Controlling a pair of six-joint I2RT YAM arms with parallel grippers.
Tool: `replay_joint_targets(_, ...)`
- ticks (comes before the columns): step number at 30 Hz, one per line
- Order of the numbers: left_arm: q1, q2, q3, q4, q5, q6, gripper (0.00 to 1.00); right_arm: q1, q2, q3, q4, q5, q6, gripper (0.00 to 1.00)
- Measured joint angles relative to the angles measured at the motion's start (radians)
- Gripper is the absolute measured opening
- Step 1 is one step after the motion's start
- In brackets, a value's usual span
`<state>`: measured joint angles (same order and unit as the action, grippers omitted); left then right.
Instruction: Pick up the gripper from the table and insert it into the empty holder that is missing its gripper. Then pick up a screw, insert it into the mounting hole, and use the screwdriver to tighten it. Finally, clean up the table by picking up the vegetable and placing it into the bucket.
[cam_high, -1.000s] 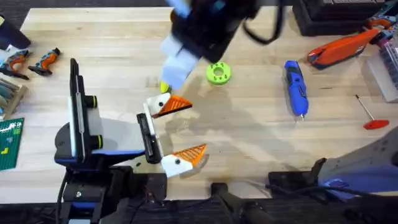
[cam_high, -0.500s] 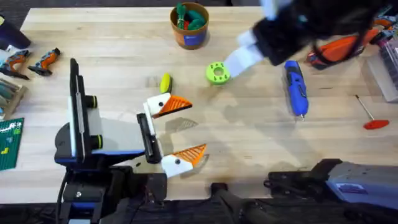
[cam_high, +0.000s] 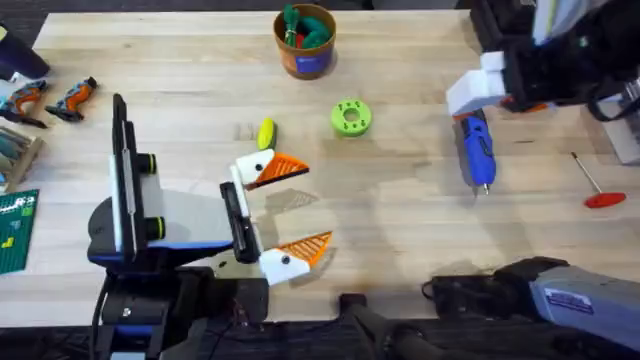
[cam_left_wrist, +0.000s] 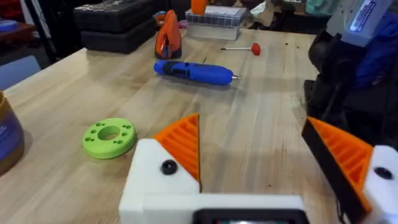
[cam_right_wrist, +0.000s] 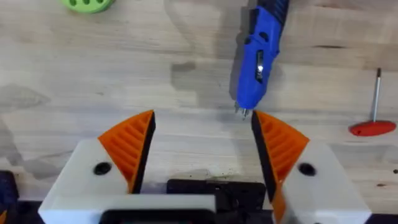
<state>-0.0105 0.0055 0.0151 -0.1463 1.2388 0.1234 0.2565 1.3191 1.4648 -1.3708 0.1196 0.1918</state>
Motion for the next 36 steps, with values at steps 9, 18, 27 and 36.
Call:
replay_joint_targets(9,0.0,0.0,0.0,0.0,0.0,0.0,0.986,-0.123,-0.003,-0.078,0.075,0.0,0.003,0.894)
replay_joint_targets(18,0.0,0.0,0.0,0.0,0.0,0.0,0.652,-0.193,-0.003,-0.216,0.161,0.0,0.014,0.894)
replay_joint_targets(27,0.0,0.0,0.0,0.0,0.0,0.004,0.01,-0.24,-0.003,-0.245,0.219,0.0,0.014,0.895)
replay_joint_targets(36,0.0,0.0,0.0,0.0,0.0,0.004,0.008,-0.25,0.014,-0.247,0.252,0.0,0.01,0.896)
